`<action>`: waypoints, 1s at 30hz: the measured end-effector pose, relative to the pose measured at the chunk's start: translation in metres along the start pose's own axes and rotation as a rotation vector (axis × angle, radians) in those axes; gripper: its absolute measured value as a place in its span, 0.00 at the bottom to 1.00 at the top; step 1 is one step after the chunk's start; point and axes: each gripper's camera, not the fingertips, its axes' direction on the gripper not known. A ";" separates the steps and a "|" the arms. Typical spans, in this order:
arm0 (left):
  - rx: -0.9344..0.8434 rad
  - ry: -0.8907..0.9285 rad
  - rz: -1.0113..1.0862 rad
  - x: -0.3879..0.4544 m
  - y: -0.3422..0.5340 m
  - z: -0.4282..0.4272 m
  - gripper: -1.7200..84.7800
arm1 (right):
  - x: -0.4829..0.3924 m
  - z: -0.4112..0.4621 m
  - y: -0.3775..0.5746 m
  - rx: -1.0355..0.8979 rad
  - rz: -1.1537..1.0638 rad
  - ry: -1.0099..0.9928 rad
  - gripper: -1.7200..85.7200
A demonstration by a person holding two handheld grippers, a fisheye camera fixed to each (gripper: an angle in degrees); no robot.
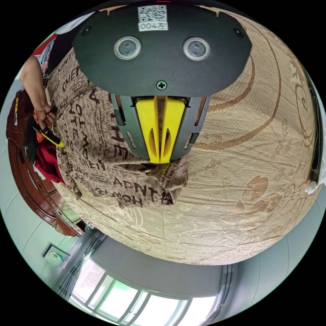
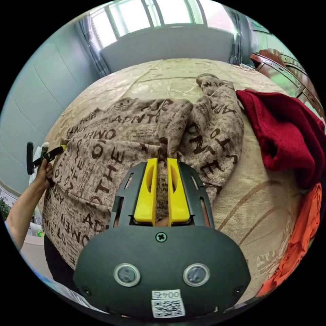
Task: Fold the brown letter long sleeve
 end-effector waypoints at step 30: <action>0.104 0.222 0.150 0.181 -0.020 -0.003 0.02 | -0.197 -0.042 -0.024 0.266 -1.051 0.774 0.08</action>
